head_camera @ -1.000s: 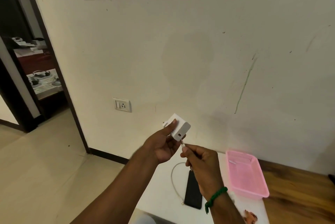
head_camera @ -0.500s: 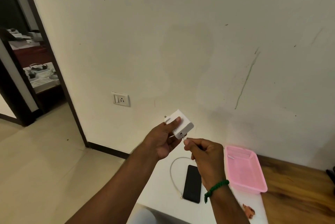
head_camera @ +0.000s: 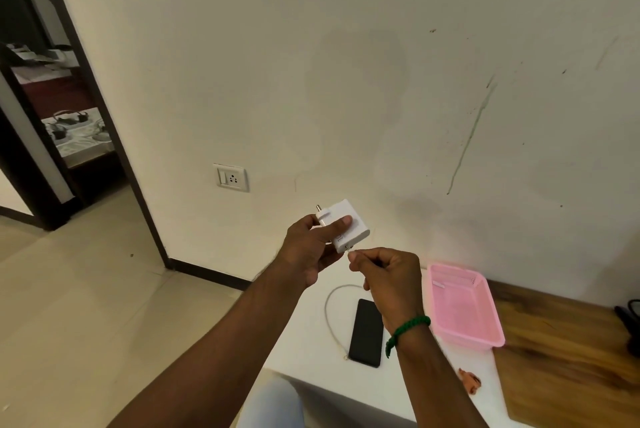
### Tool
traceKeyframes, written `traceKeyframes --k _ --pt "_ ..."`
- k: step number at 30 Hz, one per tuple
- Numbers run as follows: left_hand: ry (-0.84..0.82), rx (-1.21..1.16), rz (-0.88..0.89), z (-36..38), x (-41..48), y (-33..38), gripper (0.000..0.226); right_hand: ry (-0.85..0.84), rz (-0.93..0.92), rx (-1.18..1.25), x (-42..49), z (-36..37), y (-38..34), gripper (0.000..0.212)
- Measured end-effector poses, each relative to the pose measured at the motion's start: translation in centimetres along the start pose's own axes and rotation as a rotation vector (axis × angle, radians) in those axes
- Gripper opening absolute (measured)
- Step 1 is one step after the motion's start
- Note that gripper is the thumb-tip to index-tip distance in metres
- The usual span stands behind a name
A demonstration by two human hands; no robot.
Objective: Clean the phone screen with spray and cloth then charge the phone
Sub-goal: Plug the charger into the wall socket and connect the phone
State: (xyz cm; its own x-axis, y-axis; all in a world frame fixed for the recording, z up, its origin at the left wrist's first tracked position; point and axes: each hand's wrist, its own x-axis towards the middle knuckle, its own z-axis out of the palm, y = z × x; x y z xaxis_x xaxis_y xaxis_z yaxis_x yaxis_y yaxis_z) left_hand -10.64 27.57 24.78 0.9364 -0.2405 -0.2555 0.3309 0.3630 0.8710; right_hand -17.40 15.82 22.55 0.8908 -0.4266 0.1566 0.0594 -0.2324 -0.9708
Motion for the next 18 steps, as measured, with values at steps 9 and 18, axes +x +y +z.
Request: traceKeyframes --k 9,18 --pt "0.032 0.009 0.039 0.3 -0.2 -0.2 0.047 0.027 -0.022 0.010 0.1 0.4 0.1 0.020" --pt "0.059 0.003 0.042 0.2 -0.1 -1.2 0.047 0.023 0.001 -0.027 0.1 0.8 0.5 0.025"
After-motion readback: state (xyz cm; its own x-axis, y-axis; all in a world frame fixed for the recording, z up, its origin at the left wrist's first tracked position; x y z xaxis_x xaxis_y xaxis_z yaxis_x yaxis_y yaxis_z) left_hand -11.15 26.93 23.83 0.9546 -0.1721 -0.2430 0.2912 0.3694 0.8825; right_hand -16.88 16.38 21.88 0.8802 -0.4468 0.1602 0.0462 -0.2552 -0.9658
